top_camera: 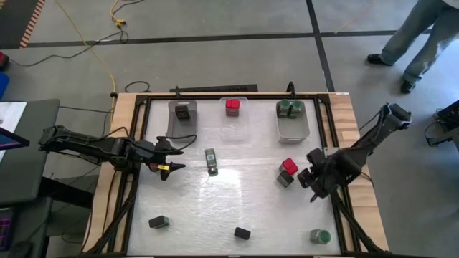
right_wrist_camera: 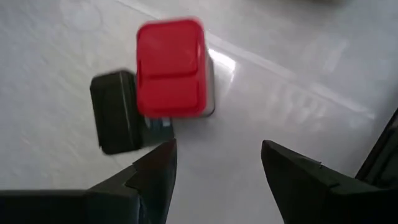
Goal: Sort spices by type
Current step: Put the black seasoning can into the black bin
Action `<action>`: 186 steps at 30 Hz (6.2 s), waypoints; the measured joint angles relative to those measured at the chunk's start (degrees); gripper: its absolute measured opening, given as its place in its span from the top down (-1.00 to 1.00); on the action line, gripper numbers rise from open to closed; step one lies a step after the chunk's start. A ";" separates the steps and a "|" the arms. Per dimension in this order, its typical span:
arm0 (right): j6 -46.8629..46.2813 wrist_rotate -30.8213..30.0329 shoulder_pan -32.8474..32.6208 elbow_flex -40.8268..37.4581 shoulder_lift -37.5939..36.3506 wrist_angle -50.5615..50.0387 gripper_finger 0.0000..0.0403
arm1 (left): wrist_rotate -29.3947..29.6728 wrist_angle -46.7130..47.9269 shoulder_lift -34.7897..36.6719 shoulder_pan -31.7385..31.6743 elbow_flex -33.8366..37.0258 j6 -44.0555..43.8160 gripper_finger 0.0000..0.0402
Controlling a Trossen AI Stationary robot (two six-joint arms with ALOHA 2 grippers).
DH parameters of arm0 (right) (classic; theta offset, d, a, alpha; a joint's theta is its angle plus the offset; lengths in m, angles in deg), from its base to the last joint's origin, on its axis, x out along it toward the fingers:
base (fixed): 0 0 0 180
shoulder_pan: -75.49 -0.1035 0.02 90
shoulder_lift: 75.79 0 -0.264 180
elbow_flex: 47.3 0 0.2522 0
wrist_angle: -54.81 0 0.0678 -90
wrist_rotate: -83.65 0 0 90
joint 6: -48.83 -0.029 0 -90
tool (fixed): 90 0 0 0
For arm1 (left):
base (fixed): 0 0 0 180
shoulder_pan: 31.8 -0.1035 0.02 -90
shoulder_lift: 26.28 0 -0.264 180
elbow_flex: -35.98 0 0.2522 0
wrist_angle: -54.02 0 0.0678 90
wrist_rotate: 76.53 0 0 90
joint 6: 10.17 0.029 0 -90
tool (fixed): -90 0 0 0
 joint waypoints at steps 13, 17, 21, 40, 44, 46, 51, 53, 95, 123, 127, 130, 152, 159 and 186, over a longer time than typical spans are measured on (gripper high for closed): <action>0.61 0.76 -2.03 0.02 10.39 12.48 -0.29 | -0.02 0.00 0.00 -0.01 0.00 -1.70 -0.47; 3.20 0.87 -0.81 0.09 11.87 15.25 -0.29 | -0.02 0.00 0.02 0.00 0.00 -1.70 -0.47; 6.45 0.92 0.67 0.60 12.73 17.50 -0.29 | -0.02 0.00 0.00 -0.02 0.00 -1.70 -0.47; 20.53 4.09 10.05 2.43 12.71 17.95 -0.14 | -0.02 0.02 0.02 -0.02 0.00 -1.70 -0.47; 21.07 4.10 10.98 2.43 12.71 18.13 -0.01 | -0.02 0.01 0.02 -0.01 0.00 -1.70 -0.47; 21.34 4.34 10.99 2.43 12.71 18.17 0.04 | -0.02 0.02 0.01 -0.01 0.00 -1.70 -0.47; 22.58 5.39 10.99 2.43 12.71 18.72 0.10 | -0.02 0.02 0.01 -0.02 0.00 -1.70 -0.47; 23.34 6.23 10.98 2.43 12.71 19.09 0.10 | -0.02 0.02 0.02 -0.02 0.00 -1.70 -0.47; 50.64 8.60 21.92 2.29 14.47 35.84 0.30 | -0.04 -0.02 0.01 0.00 0.00 -2.35 -0.47; 68.92 11.46 35.85 5.82 14.42 33.95 0.30 | 0.38 -0.11 0.02 -0.02 0.00 1.53 -0.47; 67.75 10.78 36.72 7.76 14.12 28.98 0.30 | 0.51 -0.13 0.02 -0.02 0.00 1.06 -0.47; 67.73 9.76 36.87 7.76 13.67 26.29 0.30 | 0.57 -0.17 0.00 -0.02 0.00 0.58 -0.47; 68.58 9.52 34.00 7.76 13.13 22.86 -0.57 | 5.86 -0.17 0.00 0.00 0.00 1.10 -0.47; 70.39 9.60 31.38 7.76 13.26 24.38 -0.57 | 9.79 -0.15 0.01 -0.02 0.00 1.10 -0.47; 76.94 10.49 26.60 7.74 23.88 25.73 0.26 | 9.97 -0.04 0.00 -0.01 0.00 1.10 -0.47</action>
